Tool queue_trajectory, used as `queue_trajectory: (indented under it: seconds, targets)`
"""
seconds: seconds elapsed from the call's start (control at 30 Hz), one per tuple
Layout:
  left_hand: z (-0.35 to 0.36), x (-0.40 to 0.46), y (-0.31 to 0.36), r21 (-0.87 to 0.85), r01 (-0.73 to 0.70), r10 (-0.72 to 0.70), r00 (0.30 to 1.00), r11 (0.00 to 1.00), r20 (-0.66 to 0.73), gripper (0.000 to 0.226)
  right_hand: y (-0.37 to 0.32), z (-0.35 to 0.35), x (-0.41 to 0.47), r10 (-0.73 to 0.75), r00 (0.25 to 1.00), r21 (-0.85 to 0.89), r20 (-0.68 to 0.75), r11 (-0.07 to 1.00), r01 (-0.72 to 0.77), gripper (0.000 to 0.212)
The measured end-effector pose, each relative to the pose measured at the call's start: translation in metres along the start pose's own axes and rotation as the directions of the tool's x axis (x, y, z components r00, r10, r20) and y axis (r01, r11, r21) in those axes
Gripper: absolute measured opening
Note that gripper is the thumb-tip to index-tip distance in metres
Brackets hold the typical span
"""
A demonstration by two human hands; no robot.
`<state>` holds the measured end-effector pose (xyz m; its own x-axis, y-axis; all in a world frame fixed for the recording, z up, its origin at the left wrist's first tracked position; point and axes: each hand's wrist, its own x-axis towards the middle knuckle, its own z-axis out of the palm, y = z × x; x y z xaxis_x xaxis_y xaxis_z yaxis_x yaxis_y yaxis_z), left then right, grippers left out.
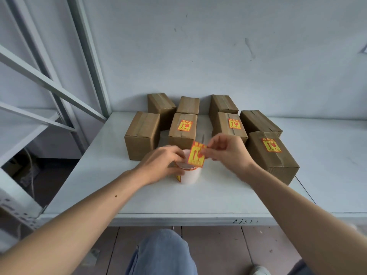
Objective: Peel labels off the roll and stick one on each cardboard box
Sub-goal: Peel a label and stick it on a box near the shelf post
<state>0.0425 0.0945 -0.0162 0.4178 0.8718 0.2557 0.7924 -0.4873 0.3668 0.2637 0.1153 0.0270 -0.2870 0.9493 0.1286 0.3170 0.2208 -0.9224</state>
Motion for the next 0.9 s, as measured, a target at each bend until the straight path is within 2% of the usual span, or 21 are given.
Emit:
queue_trajectory:
  seconds: [0.13,0.23,0.3,0.43,0.5,0.6,0.73,0.9]
  targets:
    - [-0.033,-0.01,-0.014,-0.002,0.119,-0.118,0.976,0.993,-0.182,0.041,-0.036,0.018,0.044,-0.006,0.998,0.026,-0.067,1.0,0.008,0.025]
    - [-0.048,-0.022,-0.036,0.024,0.29,-0.254,0.873,0.957,-0.417,0.05,-0.052,0.045,0.081,-0.007,0.996,-0.017,-0.093,1.0,0.005,0.032]
    - [-0.051,-0.026,-0.047,0.025,0.403,-0.337,0.795,0.915,-0.504,0.062,-0.057,0.063,0.104,0.001,0.995,-0.067,-0.097,0.998,-0.007,0.03]
    - [-0.046,-0.014,-0.063,0.052,0.626,-0.553,0.722,0.778,-0.415,0.109,-0.056,0.095,0.142,0.068,0.994,-0.113,-0.085,0.991,-0.077,0.029]
    - [-0.04,-0.007,-0.069,0.011,0.669,-0.616,0.69,0.743,-0.38,0.121,-0.052,0.108,0.153,0.1,0.993,-0.143,-0.061,0.984,-0.108,0.034]
    - [-0.03,0.001,-0.075,-0.036,0.669,-0.628,0.676,0.743,-0.385,0.121,-0.044,0.123,0.164,0.141,0.99,-0.15,-0.019,0.978,-0.142,0.033]
    - [-0.018,0.005,-0.084,-0.062,0.645,-0.593,0.655,0.761,-0.468,0.111,-0.037,0.132,0.174,0.168,0.985,-0.154,0.033,0.975,-0.161,0.024]
    - [-0.015,0.006,-0.087,-0.094,0.629,-0.584,0.643,0.772,-0.495,0.103,-0.036,0.135,0.178,0.196,0.979,-0.131,0.053,0.974,-0.188,0.029]
